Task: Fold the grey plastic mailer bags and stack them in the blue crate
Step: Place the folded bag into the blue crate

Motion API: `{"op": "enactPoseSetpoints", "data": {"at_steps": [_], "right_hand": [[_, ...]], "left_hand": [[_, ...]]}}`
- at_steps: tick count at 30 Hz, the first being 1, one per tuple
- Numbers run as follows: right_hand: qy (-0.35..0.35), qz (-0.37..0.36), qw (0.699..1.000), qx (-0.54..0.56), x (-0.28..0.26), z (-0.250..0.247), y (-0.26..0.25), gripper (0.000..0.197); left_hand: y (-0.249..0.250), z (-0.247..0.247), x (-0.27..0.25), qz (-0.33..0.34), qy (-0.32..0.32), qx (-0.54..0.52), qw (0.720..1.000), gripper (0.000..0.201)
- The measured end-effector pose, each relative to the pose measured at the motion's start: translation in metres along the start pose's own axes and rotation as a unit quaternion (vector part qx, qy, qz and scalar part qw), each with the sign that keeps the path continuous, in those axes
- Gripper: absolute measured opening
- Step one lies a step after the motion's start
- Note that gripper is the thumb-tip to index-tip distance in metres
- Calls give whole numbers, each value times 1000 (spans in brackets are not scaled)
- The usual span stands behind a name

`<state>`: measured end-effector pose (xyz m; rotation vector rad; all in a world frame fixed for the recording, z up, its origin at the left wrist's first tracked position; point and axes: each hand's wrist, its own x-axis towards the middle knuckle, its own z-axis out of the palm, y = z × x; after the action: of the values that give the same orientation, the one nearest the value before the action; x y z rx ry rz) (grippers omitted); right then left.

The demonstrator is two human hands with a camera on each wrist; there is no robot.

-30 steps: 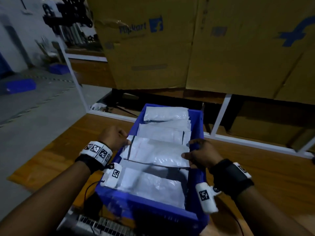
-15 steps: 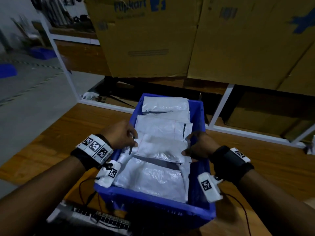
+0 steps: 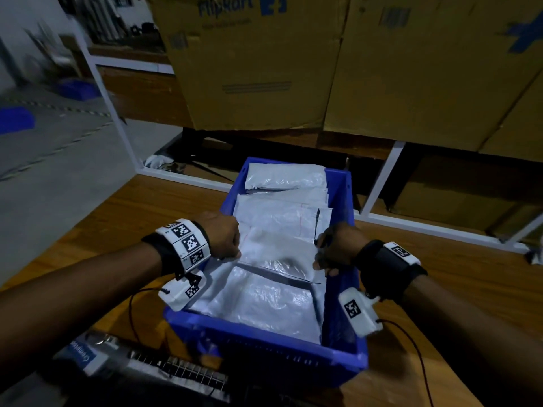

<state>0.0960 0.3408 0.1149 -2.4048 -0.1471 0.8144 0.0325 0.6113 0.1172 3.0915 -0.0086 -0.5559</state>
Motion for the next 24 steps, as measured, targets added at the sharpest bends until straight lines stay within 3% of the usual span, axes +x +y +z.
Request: {"op": "enactPoseSetpoints", "data": {"at_steps": [4, 8, 13, 15, 19, 21, 24], "right_hand": [[-3, -2, 1000, -8, 0, -3, -3, 27], [-2, -26, 999, -26, -5, -12, 1, 32], [20, -56, 998, 13, -25, -35, 18, 38], [38, -86, 995, 30, -38, -48, 31, 38], [30, -149, 985, 83, -70, -83, 85, 37], [17, -165, 980, 113, -88, -102, 126, 35], [0, -163, 974, 157, -111, -130, 200, 31]], "left_hand": [[6, 4, 4, -1, -7, 66, 998, 42], [4, -1, 4, -11, -29, -6, 1000, 49], [26, -29, -22, -6, 27, -79, 996, 44], [57, -57, -45, 1, 35, -71, 997, 33], [141, -95, -81, 10, 89, -103, 991, 55], [194, -99, -91, 34, 142, -159, 976, 55], [286, -88, -94, 85, 191, -269, 940, 38]]}}
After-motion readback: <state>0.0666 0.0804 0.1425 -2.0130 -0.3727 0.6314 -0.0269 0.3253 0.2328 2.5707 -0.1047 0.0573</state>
